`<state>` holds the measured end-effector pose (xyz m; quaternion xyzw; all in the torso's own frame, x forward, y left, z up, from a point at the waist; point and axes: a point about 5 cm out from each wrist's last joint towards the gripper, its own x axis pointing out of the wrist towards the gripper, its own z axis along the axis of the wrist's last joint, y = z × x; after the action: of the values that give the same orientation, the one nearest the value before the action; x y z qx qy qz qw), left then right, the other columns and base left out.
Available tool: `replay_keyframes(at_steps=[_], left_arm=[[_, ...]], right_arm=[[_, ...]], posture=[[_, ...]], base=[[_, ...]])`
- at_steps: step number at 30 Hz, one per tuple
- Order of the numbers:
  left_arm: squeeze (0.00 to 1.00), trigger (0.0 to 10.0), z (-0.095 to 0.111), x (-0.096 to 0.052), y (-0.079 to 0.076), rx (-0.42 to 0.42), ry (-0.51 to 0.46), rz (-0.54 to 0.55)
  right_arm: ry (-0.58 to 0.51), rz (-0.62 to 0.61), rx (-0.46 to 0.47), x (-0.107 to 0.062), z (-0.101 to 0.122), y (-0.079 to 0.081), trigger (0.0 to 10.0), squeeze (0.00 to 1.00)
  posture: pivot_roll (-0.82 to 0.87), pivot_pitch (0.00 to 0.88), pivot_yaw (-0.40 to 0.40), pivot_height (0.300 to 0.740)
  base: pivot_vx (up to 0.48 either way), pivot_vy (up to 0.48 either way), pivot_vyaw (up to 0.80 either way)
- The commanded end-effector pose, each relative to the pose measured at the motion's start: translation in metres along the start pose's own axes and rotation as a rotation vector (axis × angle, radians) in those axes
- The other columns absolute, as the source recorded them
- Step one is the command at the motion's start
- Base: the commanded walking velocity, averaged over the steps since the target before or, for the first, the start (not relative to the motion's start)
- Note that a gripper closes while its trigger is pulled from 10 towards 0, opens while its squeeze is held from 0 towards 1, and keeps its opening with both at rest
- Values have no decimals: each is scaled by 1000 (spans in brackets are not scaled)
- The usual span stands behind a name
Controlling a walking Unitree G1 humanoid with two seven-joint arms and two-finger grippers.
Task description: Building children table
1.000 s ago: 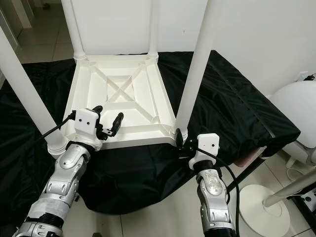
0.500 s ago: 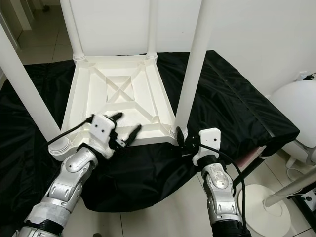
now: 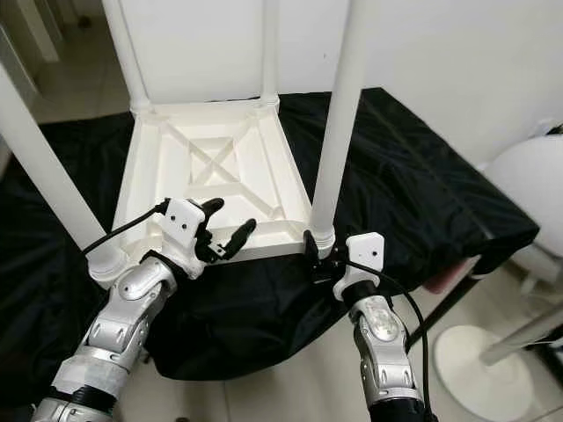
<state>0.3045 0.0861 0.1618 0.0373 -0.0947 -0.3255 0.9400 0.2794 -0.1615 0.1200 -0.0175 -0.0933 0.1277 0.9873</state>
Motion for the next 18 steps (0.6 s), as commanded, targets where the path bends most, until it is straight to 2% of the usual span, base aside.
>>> replay_keyframes(at_steps=[1, 8, 18], left_arm=[[0, 10000, 0, 0, 4, -11, 18, 63], [0, 10000, -4, 2, 6, -11, 50, 74], [0, 10000, -5, 1, -2, -67, 63, 14]], right_arm=[[16, 24, -9, -1, -4, 4, 10000, 0], [6, 6, 12, 4, -4, 9, 10000, 0], [-10, -37, 0, 9, 1, 0, 10000, 0]], posture=[[-51, 16, 86, 740], [-52, 27, 74, 740], [-50, 29, 48, 740]], base=[[0, 0, 0], [0, 0, 0], [0, 0, 0]])
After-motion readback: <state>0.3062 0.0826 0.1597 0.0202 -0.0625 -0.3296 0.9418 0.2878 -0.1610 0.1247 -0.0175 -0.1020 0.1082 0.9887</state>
